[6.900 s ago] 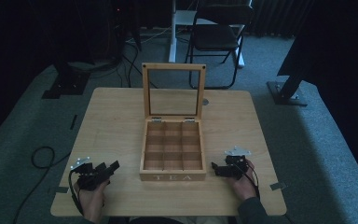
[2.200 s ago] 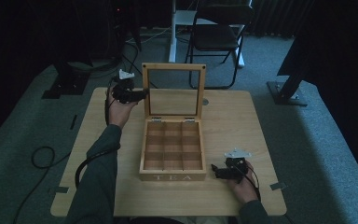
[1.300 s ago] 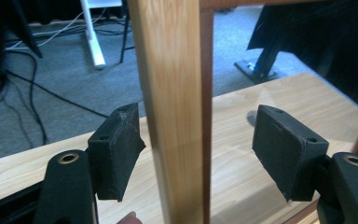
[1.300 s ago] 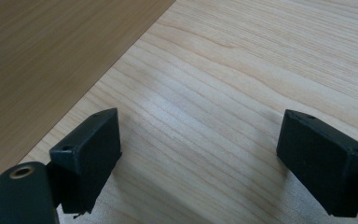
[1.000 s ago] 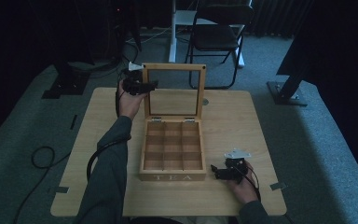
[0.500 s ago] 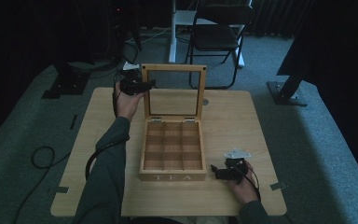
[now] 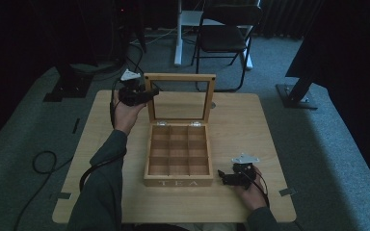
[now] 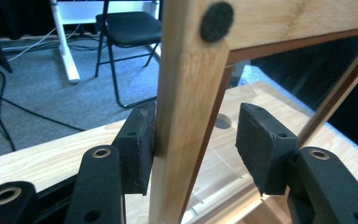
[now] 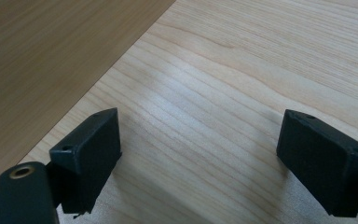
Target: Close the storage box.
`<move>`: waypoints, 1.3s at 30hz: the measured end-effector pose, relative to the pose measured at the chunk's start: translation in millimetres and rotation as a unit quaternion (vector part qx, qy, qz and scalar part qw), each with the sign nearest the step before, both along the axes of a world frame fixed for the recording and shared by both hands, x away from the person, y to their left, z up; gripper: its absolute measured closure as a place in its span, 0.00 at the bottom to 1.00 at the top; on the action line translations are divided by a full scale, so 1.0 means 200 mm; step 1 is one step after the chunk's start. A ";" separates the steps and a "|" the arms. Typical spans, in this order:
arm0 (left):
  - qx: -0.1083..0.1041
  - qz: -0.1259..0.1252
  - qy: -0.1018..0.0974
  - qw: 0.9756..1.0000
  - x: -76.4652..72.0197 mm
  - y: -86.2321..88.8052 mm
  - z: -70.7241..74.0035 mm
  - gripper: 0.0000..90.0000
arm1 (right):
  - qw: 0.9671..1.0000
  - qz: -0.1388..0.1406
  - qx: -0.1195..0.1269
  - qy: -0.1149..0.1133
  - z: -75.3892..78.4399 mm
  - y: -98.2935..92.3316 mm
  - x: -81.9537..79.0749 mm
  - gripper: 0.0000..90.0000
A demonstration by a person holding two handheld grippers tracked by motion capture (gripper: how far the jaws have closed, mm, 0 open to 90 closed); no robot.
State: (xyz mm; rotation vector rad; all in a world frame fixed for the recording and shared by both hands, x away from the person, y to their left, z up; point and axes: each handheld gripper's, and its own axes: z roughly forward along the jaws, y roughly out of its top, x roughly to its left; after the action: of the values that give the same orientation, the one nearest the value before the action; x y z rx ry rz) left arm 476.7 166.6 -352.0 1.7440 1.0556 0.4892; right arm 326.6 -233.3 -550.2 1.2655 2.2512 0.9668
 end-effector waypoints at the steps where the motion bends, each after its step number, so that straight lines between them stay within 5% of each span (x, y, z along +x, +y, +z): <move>1: 0.000 0.000 0.000 1.000 0.00 0.00 0.00 0.54 | 1.000 0.000 0.000 0.000 0.00 0.00 0.00 0.15; 5: -0.032 0.017 -0.015 0.999 -0.07 0.02 0.01 0.55 | 1.000 0.000 0.000 0.000 0.00 0.00 0.00 0.15; 8: -0.035 0.023 -0.022 0.999 -0.10 0.03 0.01 0.54 | 1.000 0.000 0.000 0.000 0.00 0.00 0.00 0.15; 15: 0.008 0.007 -0.031 0.999 -0.13 0.02 0.03 0.54 | 1.000 0.000 0.000 0.000 0.00 0.00 0.00 0.15; 26: 0.001 -0.022 -0.035 0.999 -0.23 0.06 0.06 0.61 | 1.000 0.000 0.001 -0.001 0.00 0.00 0.00 0.15; 39: 0.011 -0.030 -0.035 0.999 -0.31 0.05 0.07 0.55 | 1.000 0.000 0.001 -0.001 0.00 0.00 0.00 0.15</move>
State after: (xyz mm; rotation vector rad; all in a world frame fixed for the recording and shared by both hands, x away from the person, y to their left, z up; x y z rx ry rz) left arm 414.6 177.5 -337.6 1.7610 0.9496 0.5220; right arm 326.7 -233.2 -550.3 1.2654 2.2489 0.9692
